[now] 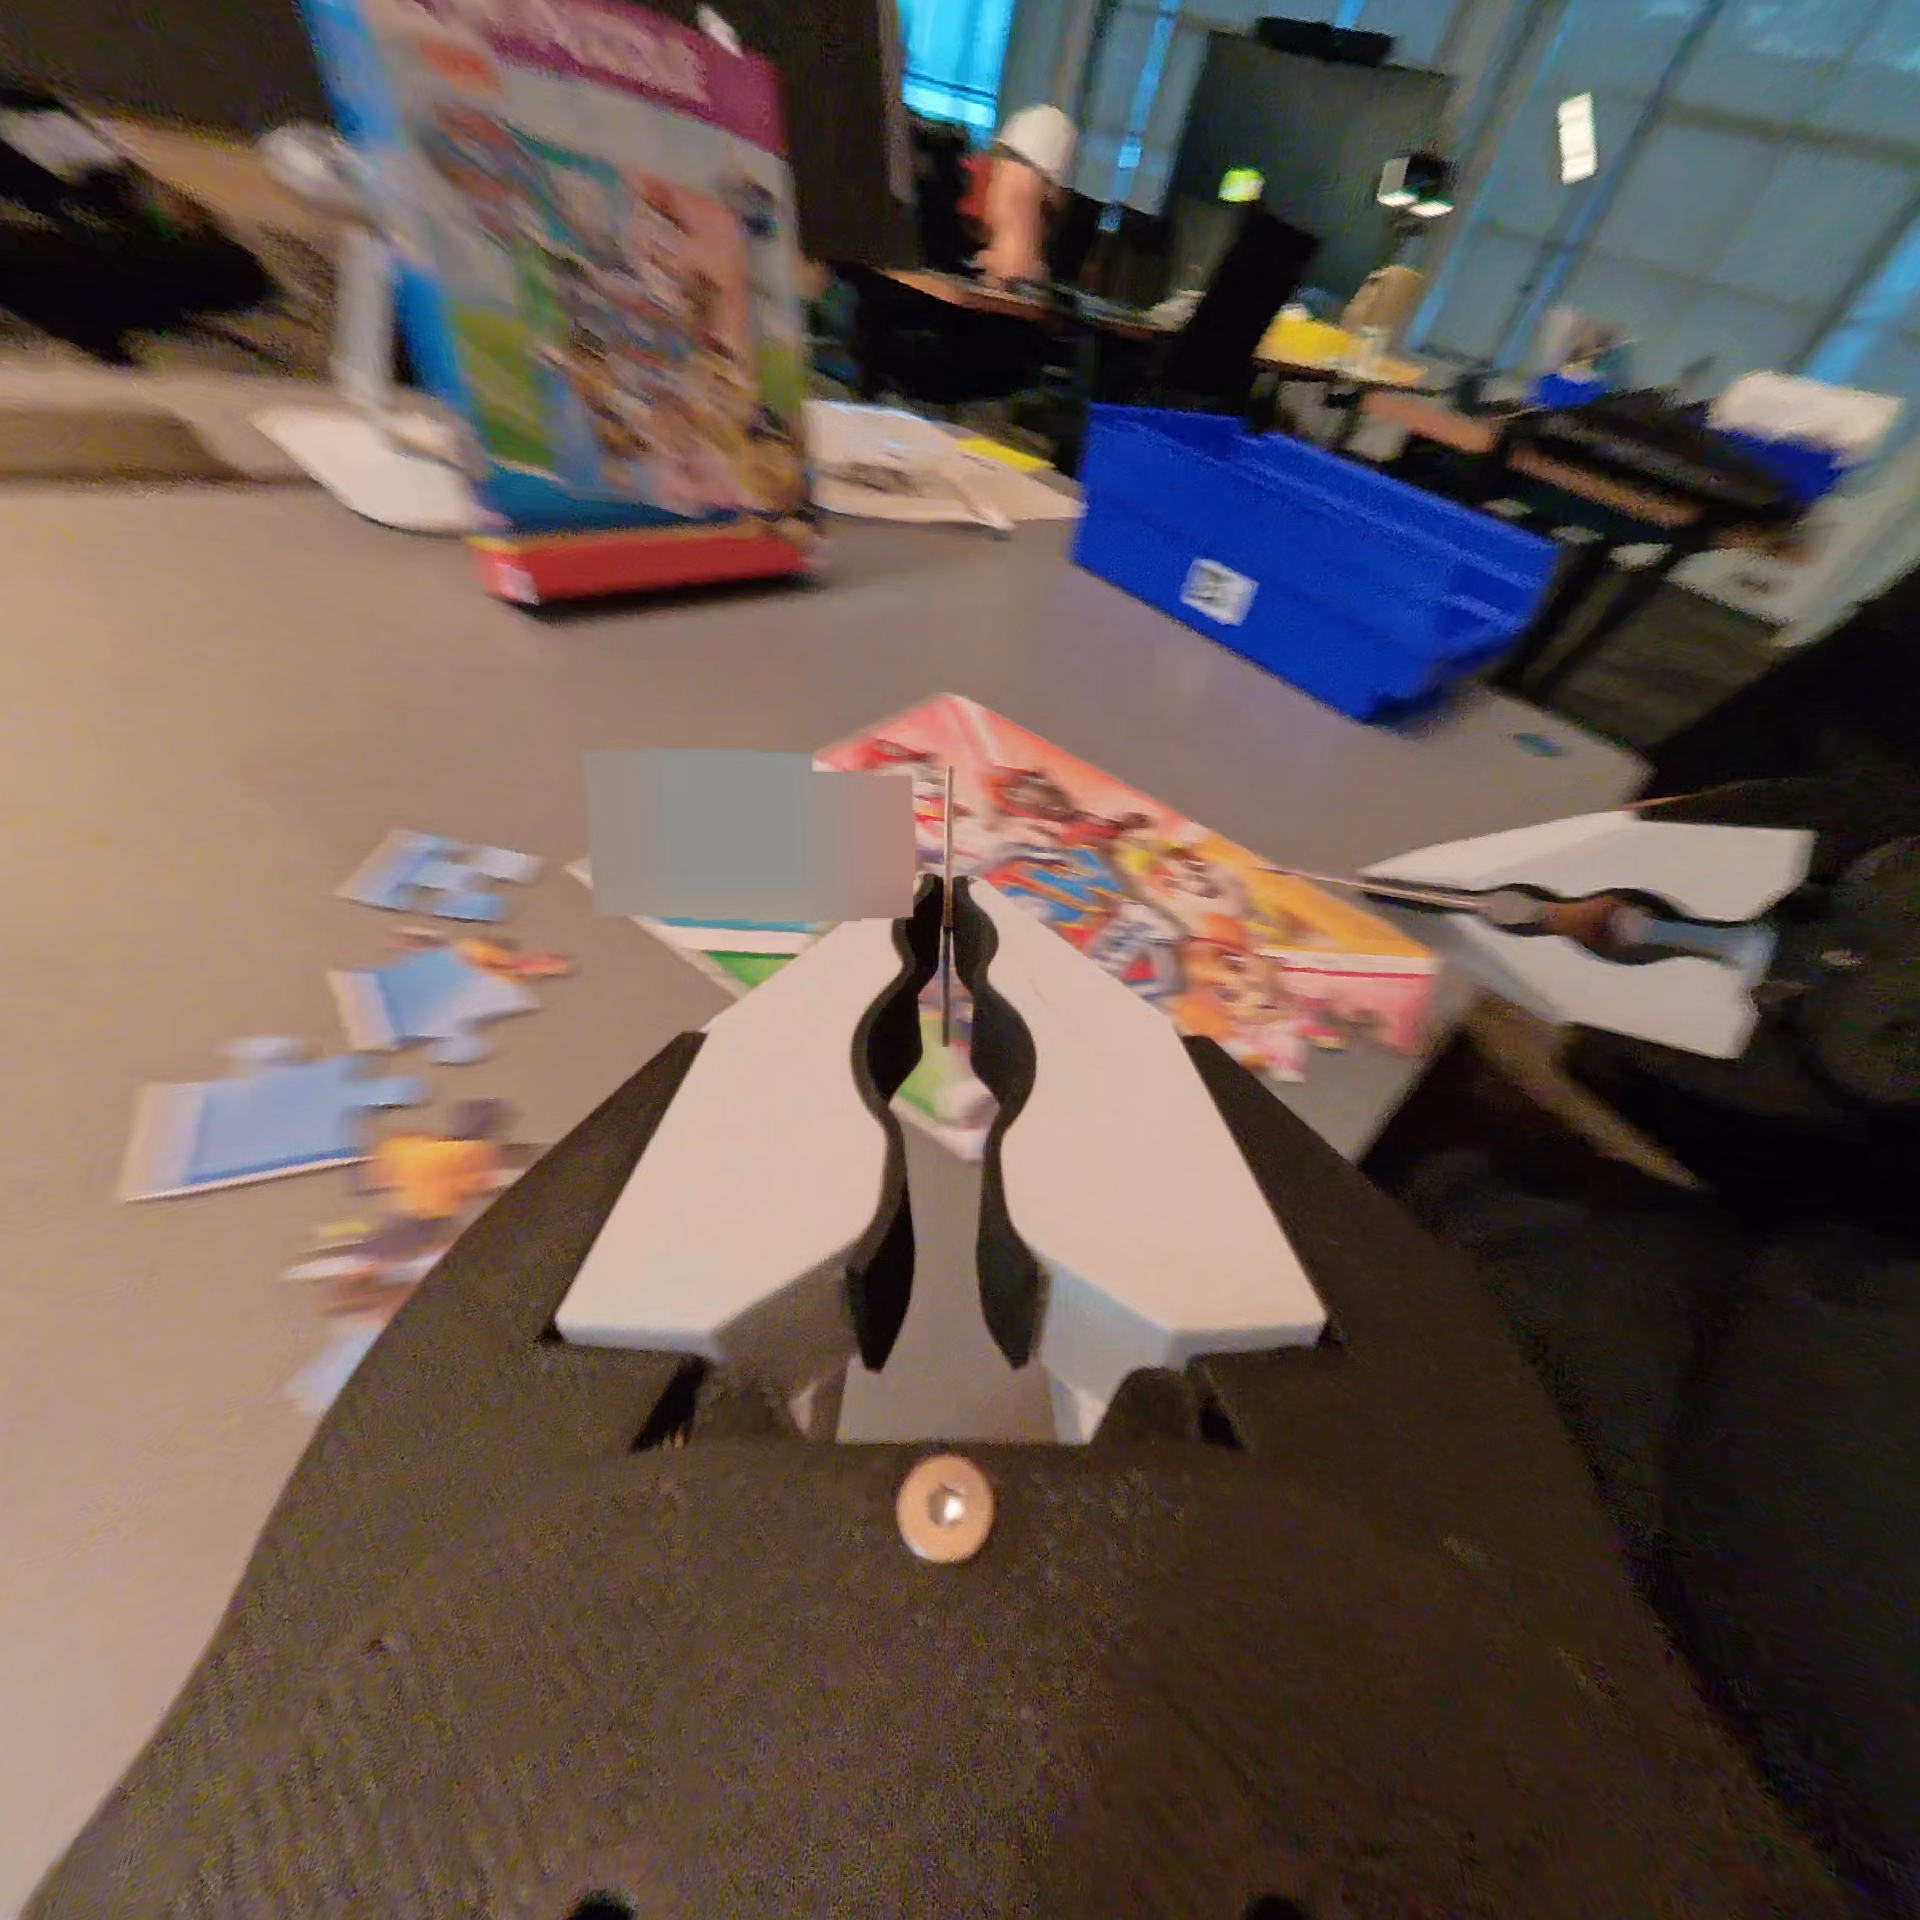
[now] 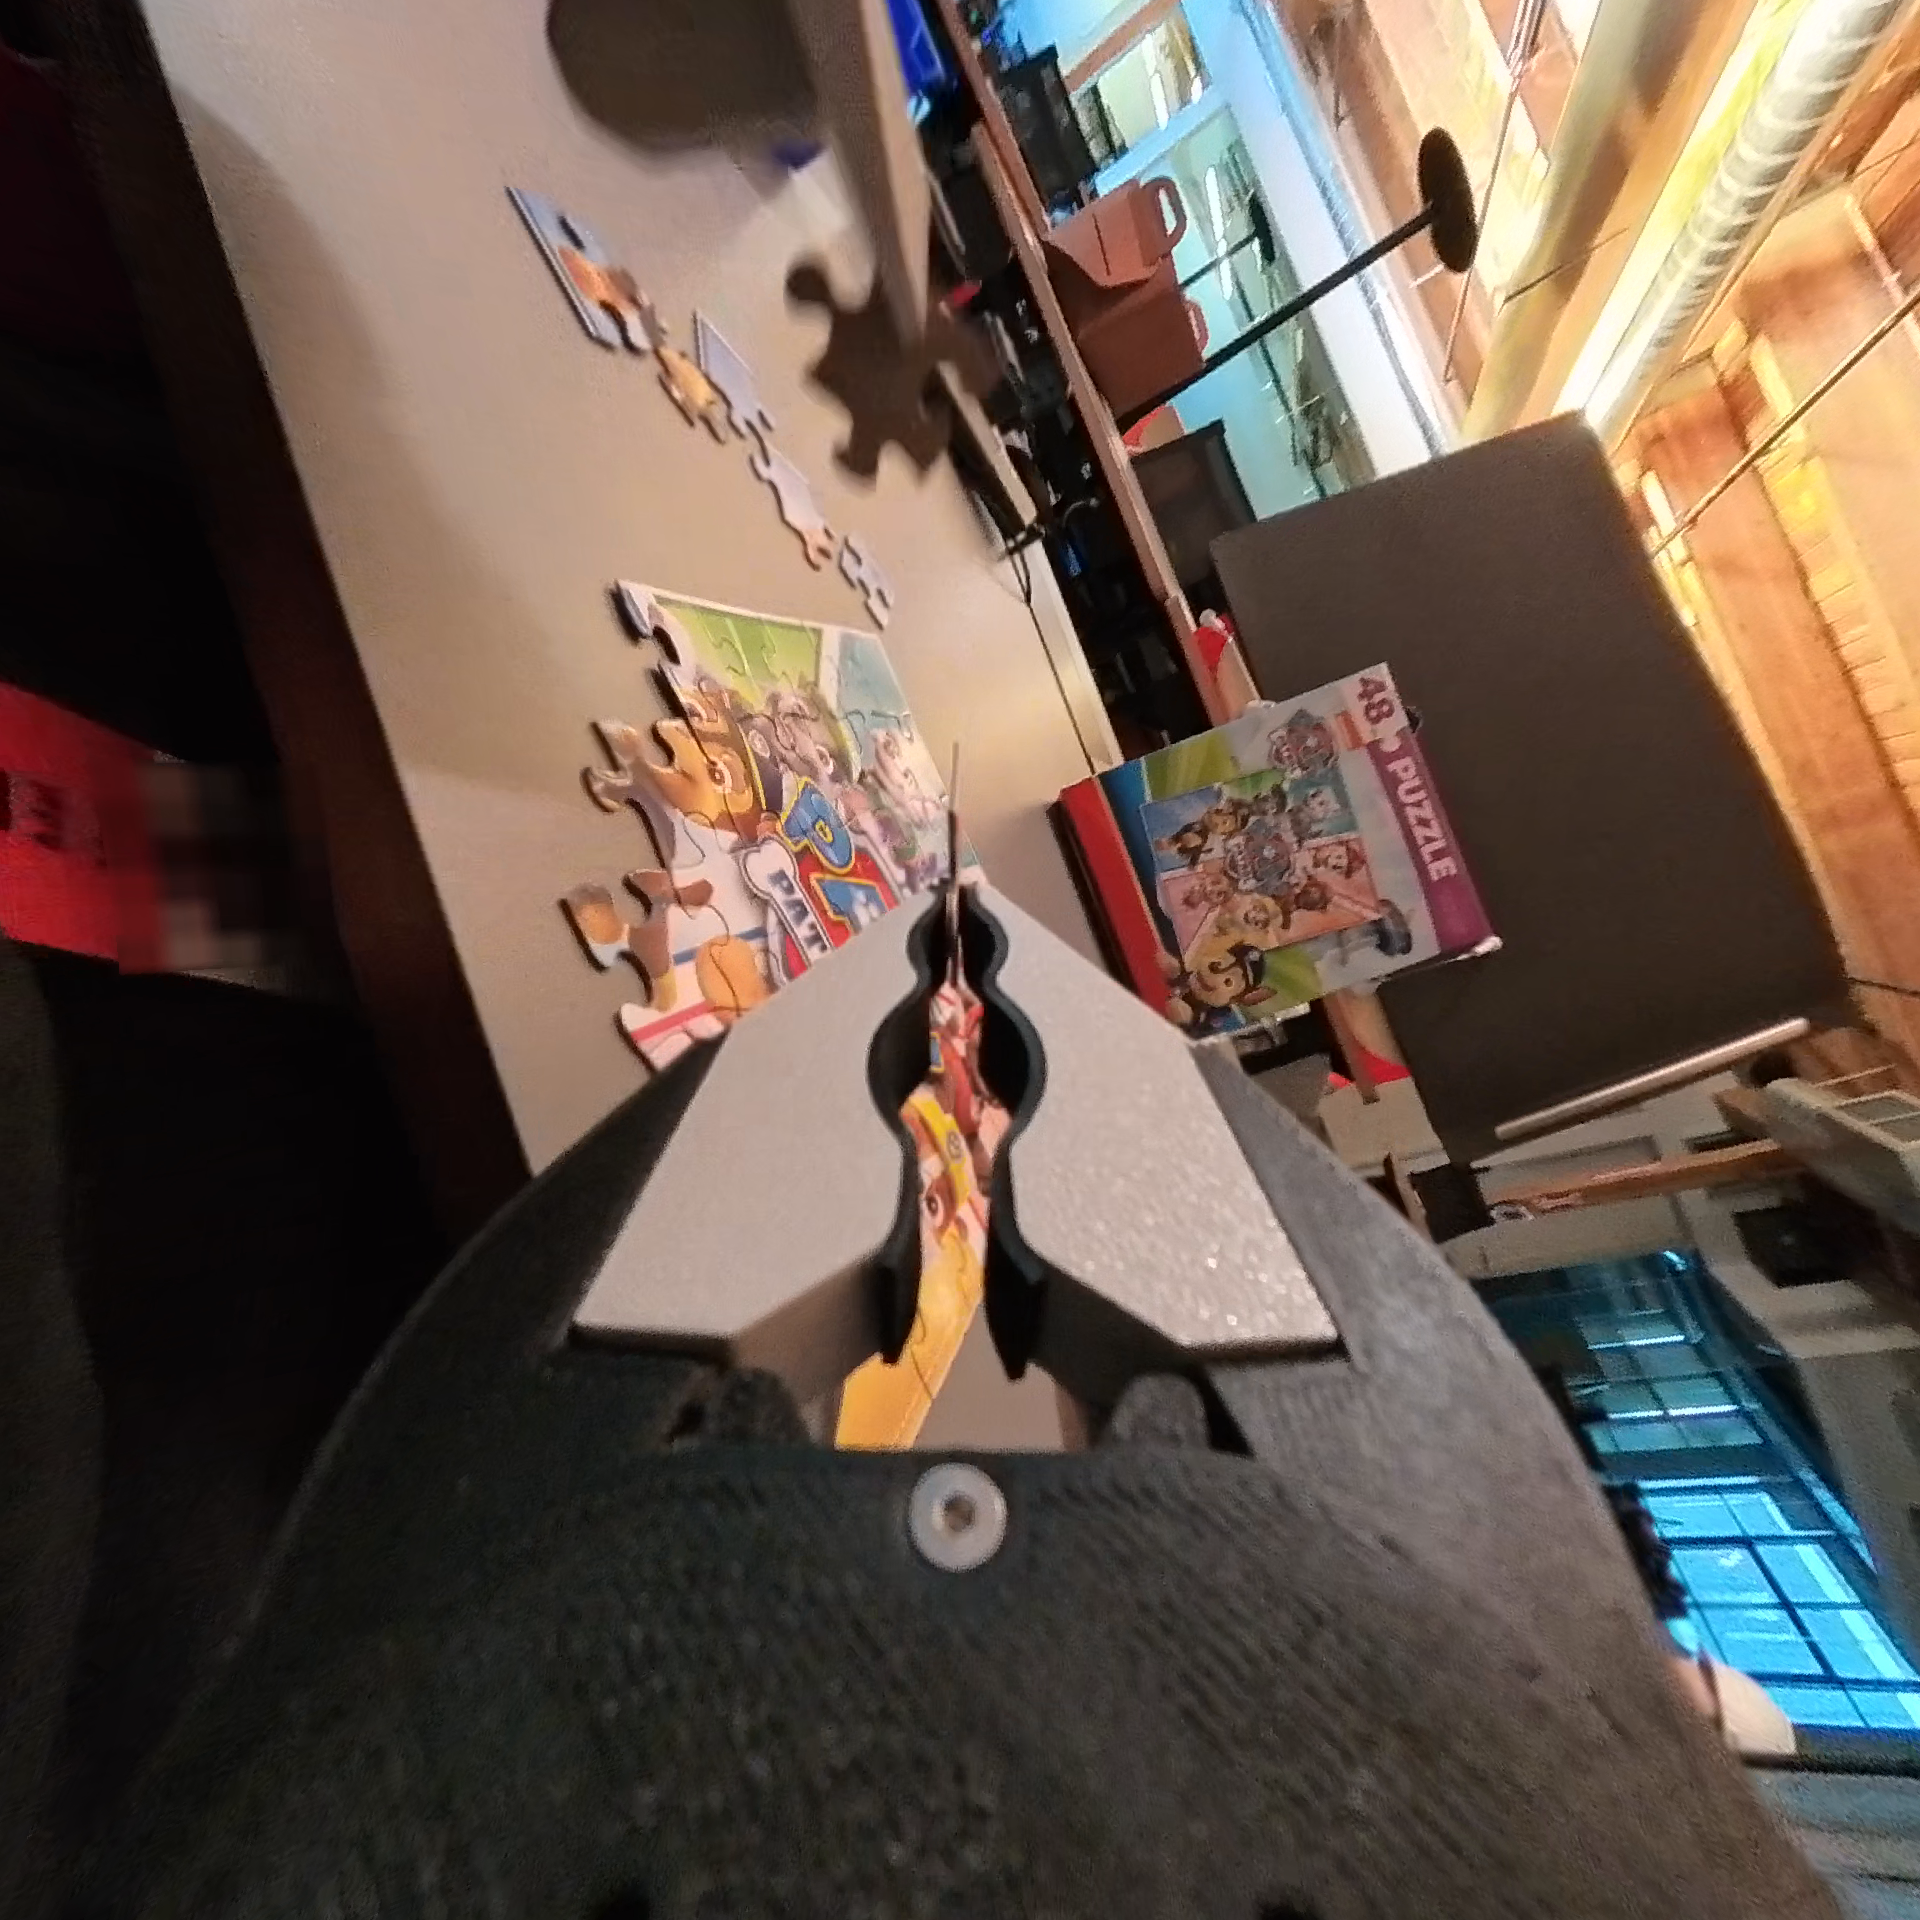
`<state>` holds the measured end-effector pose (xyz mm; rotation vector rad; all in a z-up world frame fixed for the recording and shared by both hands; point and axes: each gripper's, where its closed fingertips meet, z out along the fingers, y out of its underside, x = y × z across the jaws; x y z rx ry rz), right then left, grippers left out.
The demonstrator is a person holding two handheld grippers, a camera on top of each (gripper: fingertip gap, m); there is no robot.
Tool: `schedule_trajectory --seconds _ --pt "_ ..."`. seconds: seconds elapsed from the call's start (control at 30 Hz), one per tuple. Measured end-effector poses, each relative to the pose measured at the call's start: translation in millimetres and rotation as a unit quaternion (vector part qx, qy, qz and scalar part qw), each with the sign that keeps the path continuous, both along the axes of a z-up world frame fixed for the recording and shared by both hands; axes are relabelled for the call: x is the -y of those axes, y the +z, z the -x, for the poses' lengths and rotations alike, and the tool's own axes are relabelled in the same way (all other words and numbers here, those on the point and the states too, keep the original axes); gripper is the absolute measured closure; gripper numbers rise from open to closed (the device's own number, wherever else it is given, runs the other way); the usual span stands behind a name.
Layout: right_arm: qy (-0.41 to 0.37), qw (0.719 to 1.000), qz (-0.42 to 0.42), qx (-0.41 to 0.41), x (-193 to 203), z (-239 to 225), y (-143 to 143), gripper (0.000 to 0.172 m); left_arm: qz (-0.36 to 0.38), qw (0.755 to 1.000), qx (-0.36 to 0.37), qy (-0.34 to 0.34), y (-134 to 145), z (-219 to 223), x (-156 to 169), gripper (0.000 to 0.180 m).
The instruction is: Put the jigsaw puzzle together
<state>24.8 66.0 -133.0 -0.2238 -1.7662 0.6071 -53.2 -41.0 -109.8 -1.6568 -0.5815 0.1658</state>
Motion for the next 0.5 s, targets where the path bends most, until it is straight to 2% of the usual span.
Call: schedule_trajectory --seconds 0.1,0.2,0.27,0.37,0.5 --pt "0.004 0.999 0.004 0.039 5 19 -5 0.172 0.103 0.987 -0.068 0.104 0 47 55 0.180" --pt "0.056 0.996 0.005 0.066 41 43 6 0.172 0.198 0.958 -0.100 0.180 -17 76 97 0.180" --pt "0.098 0.992 -0.002 0.083 76 59 8 0.172 0.247 0.943 -0.101 0.197 -34 85 109 0.180" --pt "0.130 0.985 -0.042 0.103 119 86 -5 0.172 0.303 0.924 -0.101 0.208 -55 93 118 0.180" --pt "0.118 0.981 -0.083 0.130 146 118 -28 0.172 0.314 0.921 -0.099 0.210 -65 96 120 0.180"
